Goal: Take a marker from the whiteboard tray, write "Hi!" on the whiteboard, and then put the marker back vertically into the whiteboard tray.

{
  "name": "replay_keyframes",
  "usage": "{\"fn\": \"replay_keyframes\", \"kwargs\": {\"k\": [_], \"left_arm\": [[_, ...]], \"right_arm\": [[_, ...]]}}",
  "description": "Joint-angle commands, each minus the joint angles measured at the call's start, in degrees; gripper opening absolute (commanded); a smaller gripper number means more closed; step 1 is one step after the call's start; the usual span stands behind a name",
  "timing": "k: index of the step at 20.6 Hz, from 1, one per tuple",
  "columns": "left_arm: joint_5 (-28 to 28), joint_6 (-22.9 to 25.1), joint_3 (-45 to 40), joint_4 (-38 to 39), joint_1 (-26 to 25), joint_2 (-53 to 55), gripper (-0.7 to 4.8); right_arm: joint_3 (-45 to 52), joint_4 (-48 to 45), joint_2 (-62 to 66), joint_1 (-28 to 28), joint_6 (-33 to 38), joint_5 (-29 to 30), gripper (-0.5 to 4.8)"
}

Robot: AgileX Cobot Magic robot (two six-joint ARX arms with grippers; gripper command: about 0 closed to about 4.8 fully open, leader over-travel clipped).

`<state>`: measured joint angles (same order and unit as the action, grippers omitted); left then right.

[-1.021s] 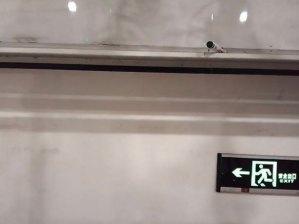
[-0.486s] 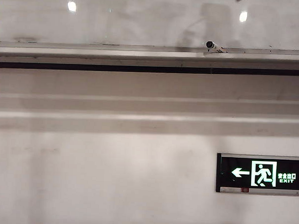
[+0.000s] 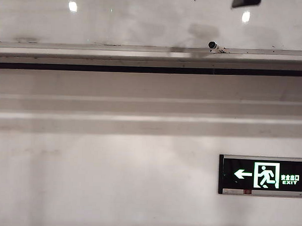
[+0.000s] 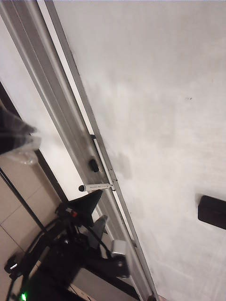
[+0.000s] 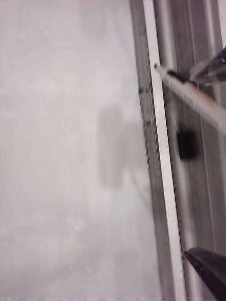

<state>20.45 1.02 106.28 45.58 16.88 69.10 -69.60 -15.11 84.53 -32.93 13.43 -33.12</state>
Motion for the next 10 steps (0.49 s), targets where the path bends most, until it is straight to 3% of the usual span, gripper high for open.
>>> {"fn": "replay_keyframes", "kwargs": {"k": [1,10], "left_arm": [[3.08,-0.22,0.37,-1.14,0.02,-0.13,-0.06],[4.04,-0.17,0.37,-1.51,0.02,-0.13,-0.06]], "right_arm": [[1.03,-4.24,2.05,-0.04,-0.15,-2.23,4.79],[1.03,-8.66,6.01,2.56,-4.7,-4.26,4.79]]}}
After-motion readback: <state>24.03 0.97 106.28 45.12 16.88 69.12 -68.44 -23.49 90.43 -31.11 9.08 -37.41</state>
